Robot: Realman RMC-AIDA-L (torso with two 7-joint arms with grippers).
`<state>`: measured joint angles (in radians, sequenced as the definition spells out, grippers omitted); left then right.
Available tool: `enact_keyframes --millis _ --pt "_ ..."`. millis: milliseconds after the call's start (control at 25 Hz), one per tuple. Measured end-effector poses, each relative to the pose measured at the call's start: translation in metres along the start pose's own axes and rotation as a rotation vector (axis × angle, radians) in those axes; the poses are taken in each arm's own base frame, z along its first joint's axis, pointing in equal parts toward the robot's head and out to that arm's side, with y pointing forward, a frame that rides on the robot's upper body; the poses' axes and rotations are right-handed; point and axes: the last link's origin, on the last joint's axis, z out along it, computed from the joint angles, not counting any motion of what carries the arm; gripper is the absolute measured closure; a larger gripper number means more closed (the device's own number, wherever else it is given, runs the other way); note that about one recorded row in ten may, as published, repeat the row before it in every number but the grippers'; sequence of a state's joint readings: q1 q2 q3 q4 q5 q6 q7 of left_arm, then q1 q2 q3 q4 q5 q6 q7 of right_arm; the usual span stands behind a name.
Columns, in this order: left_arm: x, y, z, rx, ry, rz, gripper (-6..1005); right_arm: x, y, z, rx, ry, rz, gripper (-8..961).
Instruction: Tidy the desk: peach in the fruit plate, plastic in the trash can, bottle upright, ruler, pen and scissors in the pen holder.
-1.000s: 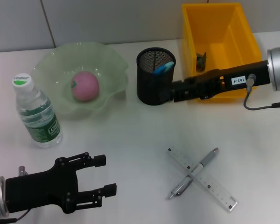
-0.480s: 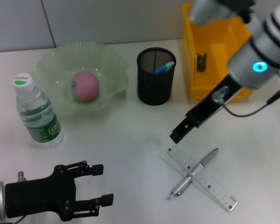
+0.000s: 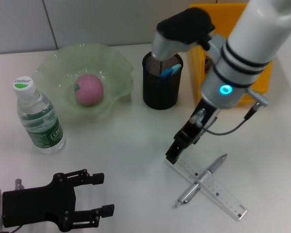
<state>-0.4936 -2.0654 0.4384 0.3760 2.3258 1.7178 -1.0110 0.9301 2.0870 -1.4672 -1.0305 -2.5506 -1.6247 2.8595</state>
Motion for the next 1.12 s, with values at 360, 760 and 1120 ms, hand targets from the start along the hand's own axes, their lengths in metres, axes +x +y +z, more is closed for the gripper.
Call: enact_keyframes --millis 360,760,1120 --pt "0.000 0.000 -0.001 -0.009 -0.018 0.011 214 -0.002 0.006 0.019 0.059 0.022 -0.003 133" --pt "-0.001 0.001 -0.001 -0.020 -0.025 0.013 215 0.001 0.007 0.033 0.062 0.024 0.016 133" --pt "0.001 0.000 -0.003 -0.016 -0.032 0.015 215 -0.001 0.010 0.037 0.063 0.028 -0.001 134"
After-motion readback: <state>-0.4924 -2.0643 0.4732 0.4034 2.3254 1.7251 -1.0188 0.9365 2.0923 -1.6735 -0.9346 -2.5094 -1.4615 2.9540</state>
